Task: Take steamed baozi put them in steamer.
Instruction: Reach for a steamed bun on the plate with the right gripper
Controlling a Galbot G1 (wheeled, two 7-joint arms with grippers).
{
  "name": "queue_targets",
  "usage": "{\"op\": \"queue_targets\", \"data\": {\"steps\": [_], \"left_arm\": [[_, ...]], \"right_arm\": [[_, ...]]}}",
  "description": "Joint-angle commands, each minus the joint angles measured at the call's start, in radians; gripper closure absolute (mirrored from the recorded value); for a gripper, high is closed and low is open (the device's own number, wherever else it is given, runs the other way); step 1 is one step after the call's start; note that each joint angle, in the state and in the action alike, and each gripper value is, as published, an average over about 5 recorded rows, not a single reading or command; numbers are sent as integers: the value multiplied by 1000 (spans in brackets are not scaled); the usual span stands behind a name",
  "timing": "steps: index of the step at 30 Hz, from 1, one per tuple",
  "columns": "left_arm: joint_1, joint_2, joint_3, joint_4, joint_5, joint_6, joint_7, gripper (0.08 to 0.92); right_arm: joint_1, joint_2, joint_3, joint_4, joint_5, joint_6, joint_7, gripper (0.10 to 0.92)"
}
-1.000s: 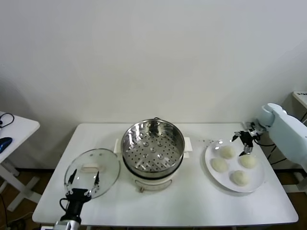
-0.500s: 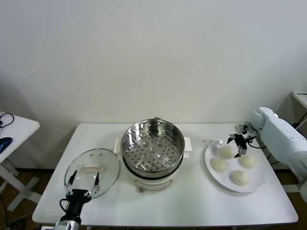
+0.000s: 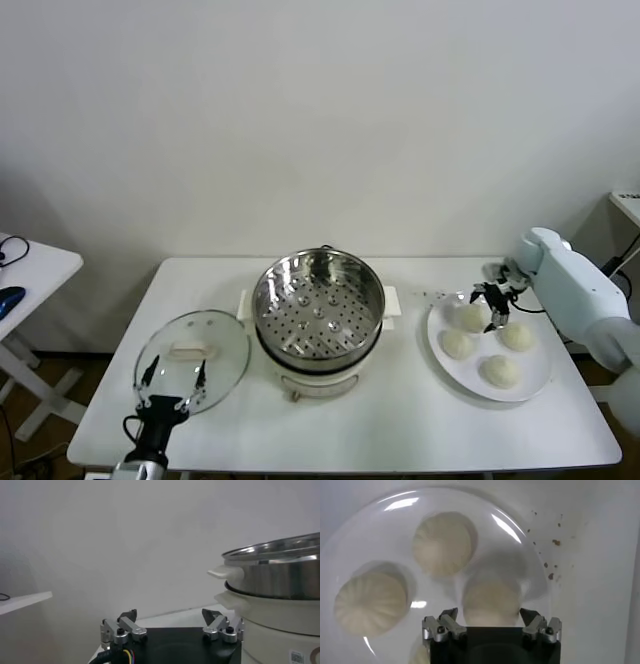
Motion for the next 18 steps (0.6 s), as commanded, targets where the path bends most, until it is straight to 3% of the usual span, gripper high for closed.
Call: {"op": "queue_targets", "data": {"steps": [1, 18], "left_arm": [[2, 2, -1, 0, -1, 0, 0, 177], [8, 3, -4, 0, -1, -2, -1, 177]], "right_arm": [[0, 16, 28, -21, -44, 7, 2, 225], [-7, 16, 42, -11, -48, 9, 11, 341]]}}
